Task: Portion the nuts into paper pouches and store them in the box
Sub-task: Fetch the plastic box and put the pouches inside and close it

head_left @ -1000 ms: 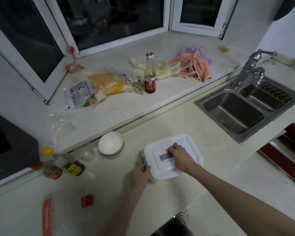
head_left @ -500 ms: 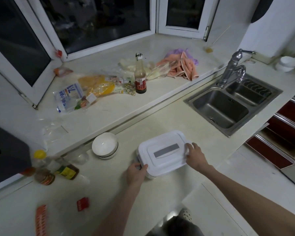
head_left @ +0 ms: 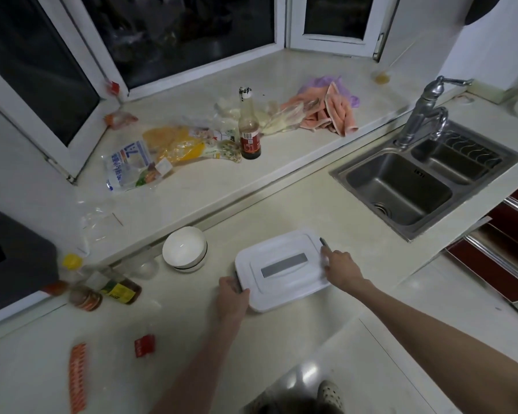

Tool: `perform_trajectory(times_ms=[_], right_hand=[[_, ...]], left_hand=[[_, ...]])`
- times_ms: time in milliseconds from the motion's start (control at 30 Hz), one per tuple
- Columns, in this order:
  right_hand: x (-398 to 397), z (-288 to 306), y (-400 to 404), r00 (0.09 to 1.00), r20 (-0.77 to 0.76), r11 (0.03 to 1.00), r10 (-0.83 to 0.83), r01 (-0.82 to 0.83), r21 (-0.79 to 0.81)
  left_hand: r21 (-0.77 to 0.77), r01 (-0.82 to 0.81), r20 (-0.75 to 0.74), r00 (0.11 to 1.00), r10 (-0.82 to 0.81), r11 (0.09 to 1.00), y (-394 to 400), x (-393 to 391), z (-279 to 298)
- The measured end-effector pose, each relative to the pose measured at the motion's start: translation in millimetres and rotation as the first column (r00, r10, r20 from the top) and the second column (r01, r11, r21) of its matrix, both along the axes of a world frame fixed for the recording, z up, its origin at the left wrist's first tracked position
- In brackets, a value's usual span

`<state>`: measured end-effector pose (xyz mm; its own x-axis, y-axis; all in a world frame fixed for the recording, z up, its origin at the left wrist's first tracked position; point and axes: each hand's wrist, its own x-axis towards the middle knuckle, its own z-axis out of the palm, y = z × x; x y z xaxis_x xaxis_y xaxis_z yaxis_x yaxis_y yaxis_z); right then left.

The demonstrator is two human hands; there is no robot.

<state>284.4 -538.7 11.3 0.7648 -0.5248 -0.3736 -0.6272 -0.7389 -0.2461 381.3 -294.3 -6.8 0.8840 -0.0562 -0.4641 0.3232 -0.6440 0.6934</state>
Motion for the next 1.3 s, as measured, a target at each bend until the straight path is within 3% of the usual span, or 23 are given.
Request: perform_trajectory(times_ms=[167,333,467,633,867,1033,1167,1300], right_hand=[[10,-3,-6,0.999,-0.029,0.999,0.021,-0.022,-0.032],[12,-1,-19,0.988,0.033,0.972,-0.154,0.145,0.187],[11,-2,-26,0.975,-0.016,0.937,-0.223,0.219,0.273],[13,2,-24,0.987,-0.049,0.952,-0.156,0.163,0.260],[11,-2,-35,0.988,-0.008,0.948,-0.154,0.150,0.282],[10,2,-40,0.973,-0.025,0.893,-0.229,0.220,0.393],[-1,-6,-45,0.947,0.030,0.882,-0.320,0.286,0.373],[2,-5,-50,0.943,-0.012,0.879,-0.334,0.315,0.358]], left_hand=[[0.016,0.032,-0.022,0.999,-0.031,0.999,-1,-3,-2],[-0.097,-0.177,-0.198,0.968,0.156,0.979,-1,-4,-7],[-0.085,-0.183,-0.153,0.974,0.168,0.980,-1,-5,-13],[-0.053,-0.243,-0.173,0.958,0.230,0.969,-5,-5,-11],[-0.009,-0.175,-0.094,0.980,0.174,0.984,-13,-9,-4],[0.085,-0.104,-0.044,0.993,0.108,0.991,-24,-12,2],[0.070,-0.183,-0.023,0.982,0.185,0.981,-23,-14,-4],[-0.022,-0.293,-0.095,0.952,0.290,0.956,-19,-9,-12]])
